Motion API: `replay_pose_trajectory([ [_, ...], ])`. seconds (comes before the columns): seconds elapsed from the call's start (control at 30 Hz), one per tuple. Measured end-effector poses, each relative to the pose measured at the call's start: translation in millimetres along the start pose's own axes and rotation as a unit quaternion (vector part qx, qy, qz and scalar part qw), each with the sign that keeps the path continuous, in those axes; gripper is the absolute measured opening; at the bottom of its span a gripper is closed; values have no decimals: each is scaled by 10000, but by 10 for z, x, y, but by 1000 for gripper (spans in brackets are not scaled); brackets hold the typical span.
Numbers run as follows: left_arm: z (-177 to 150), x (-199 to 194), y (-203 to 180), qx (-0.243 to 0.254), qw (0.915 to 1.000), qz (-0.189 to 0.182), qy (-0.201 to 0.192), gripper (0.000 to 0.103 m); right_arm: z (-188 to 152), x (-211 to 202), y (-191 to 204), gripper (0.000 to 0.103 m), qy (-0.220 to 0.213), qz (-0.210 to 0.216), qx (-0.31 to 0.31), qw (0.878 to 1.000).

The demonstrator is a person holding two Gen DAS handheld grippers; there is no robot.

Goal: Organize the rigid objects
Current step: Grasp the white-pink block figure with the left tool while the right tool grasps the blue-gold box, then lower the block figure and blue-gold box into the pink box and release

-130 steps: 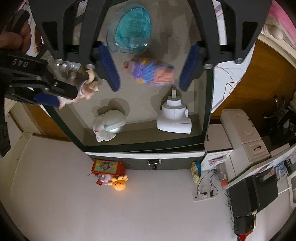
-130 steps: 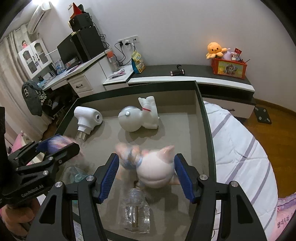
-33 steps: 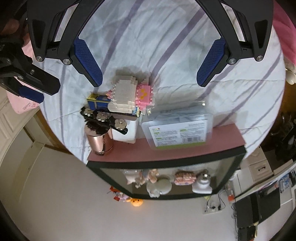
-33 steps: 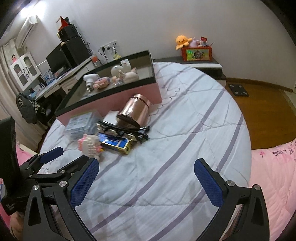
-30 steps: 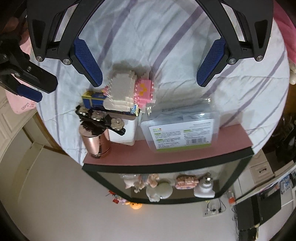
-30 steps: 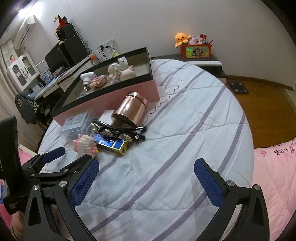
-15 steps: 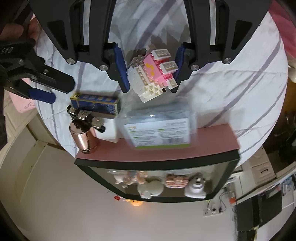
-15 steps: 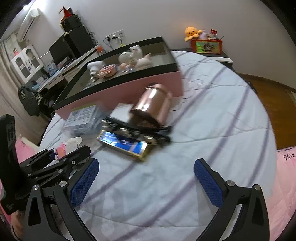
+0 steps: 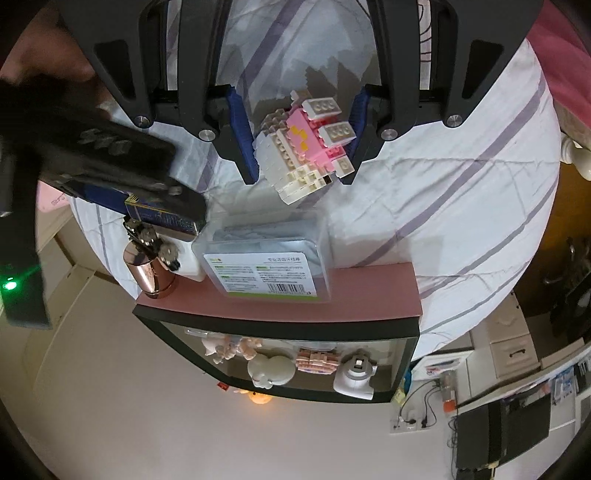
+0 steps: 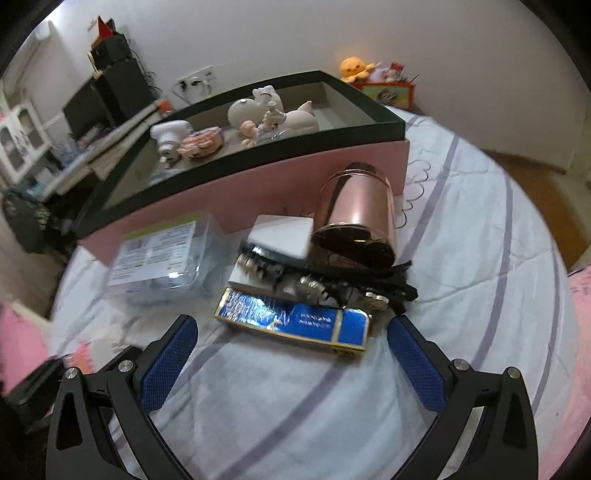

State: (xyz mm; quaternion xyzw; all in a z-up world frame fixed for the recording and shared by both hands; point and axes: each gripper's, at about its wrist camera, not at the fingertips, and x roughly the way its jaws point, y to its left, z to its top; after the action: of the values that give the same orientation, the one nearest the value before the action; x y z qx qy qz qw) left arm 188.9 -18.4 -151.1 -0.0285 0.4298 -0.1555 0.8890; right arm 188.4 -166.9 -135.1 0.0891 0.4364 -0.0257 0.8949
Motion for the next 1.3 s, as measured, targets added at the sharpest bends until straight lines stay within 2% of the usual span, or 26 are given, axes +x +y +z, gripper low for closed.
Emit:
replay_pose_trajectory([
  [0.1, -11, -9, -10, 18, 10000, -17, -30, 45, 6, 5, -6, 97, -57, -67, -66, 9999],
  [0.17, -8, -9, 11, -37, 10000, -65, -31, 45, -1, -30, -50, 85, -99, -15, -128, 9999],
  [0.37, -10, -41, 22, -72, 9999, -80, -63, 45, -81, -168, -178, 85, -54, 539, -128, 9985],
  [0.57, -20, -113, 60, -120, 9999, -37, -84, 45, -184, -365, -218, 85, -79, 861, -163, 9961],
  [0.93, 199, -297, 102, -123, 9991, 106, -390, 45, 63, -585, -265, 85, -437, 1101, -142, 9929],
  [1.3, 379, -414, 143, -92, 9979, 150, -623, 45, 232, -671, -291, 85, -606, 1215, -127, 9907],
])
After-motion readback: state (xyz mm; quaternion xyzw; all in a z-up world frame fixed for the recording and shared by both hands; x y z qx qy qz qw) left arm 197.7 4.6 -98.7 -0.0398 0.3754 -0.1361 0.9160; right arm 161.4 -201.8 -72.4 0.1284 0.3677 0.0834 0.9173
